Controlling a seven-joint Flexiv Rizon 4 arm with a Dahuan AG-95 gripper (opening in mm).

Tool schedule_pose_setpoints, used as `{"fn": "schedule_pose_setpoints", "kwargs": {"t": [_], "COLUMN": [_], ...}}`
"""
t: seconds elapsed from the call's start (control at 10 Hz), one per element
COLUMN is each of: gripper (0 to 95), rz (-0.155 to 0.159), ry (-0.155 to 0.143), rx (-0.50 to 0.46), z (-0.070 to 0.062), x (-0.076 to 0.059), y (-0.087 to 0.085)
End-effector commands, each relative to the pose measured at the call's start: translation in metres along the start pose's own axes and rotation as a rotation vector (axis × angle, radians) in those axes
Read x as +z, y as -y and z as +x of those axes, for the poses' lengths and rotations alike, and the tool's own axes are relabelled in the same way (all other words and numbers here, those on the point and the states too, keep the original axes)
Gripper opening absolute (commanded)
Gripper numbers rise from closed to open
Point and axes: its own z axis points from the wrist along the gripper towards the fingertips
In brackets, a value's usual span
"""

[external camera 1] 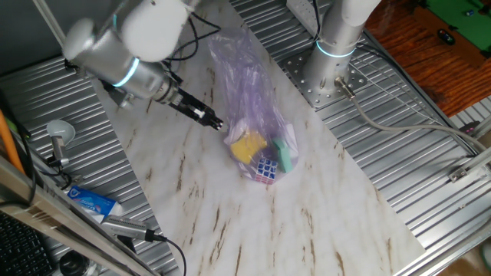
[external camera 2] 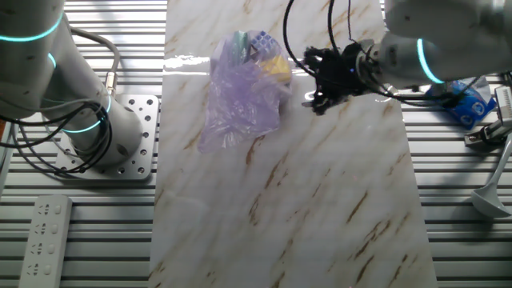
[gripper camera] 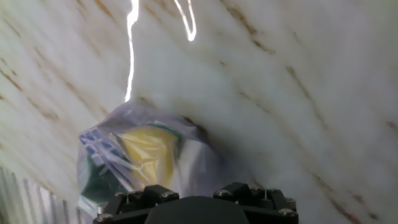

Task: Pick up a bag of things

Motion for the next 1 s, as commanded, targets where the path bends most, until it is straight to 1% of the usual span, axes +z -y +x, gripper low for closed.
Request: {"fn": "schedule_pose_setpoints", "kwargs": {"t": [0.1,0.2,0.3,0.4,0.5,0.6,0.7,0.8,1.0], "gripper": [76.0,76.0,76.0,76.0,57.0,19.0,19.0,0.0,0.0], "rz": [-0.01,-0.022,-0.02,-0.011,-0.01,0.001,0.003,0.006,0.006], "ry": [0.018,0.024,0.034,0.043,0.049,0.067,0.072,0.075,0.075], "rx": [-0.024,-0.035,-0.037,-0.039,-0.038,-0.023,-0.016,-0.014,-0.01], "z": [0.02,0.026,0.03,0.031,0.03,0.03,0.03,0.03,0.03], "x": [0.027,0.04,0.049,0.052,0.052,0.052,0.052,0.051,0.051], "y": [-0.005,-0.006,-0.007,-0.007,-0.007,-0.008,-0.008,-0.008,-0.008]}}
